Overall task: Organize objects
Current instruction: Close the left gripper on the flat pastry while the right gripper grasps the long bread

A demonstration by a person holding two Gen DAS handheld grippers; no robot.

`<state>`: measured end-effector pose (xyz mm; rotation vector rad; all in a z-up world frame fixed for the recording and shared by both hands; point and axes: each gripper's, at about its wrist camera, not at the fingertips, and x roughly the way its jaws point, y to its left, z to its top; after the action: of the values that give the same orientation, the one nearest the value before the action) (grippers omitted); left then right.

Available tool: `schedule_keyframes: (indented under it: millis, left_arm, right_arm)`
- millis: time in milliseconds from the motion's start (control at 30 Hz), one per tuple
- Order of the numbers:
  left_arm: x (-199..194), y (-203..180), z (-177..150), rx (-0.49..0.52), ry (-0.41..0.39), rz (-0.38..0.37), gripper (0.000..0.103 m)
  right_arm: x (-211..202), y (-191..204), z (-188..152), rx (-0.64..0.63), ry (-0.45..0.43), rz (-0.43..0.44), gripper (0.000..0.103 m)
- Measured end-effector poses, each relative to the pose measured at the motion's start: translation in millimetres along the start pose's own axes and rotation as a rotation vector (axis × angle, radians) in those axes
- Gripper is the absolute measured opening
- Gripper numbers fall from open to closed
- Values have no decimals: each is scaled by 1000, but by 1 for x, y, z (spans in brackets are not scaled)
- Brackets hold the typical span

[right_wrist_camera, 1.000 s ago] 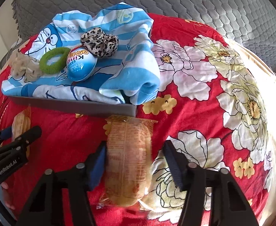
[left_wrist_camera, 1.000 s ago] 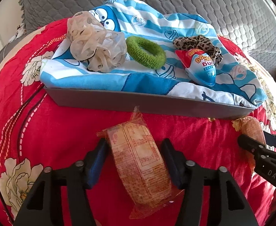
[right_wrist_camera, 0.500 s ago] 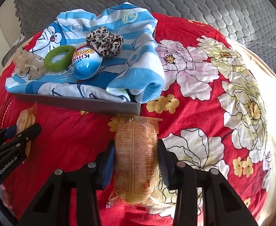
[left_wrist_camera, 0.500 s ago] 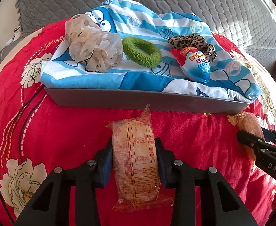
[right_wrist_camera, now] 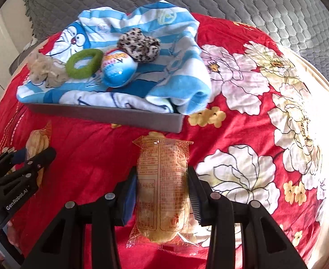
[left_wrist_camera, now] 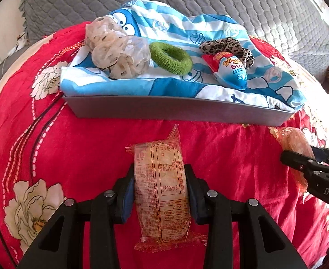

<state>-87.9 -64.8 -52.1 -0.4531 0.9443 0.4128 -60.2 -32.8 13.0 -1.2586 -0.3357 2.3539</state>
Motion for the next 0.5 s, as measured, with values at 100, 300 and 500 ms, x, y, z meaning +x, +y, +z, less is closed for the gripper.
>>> schedule_keyframes:
  millis: [100, 300, 500]
  left_arm:
    - [-4, 4, -2, -8, 1, 3, 41]
    - [-16, 9, 2, -7, -19, 2, 41]
    - [-28, 8, 7, 9, -44, 4, 41]
  right_arm:
    - [-3, 6, 1, -11, -10, 13, 42]
    - [-7, 14, 2, -29, -23, 25, 42]
    - [-10, 17, 5, -31, -42, 34, 42]
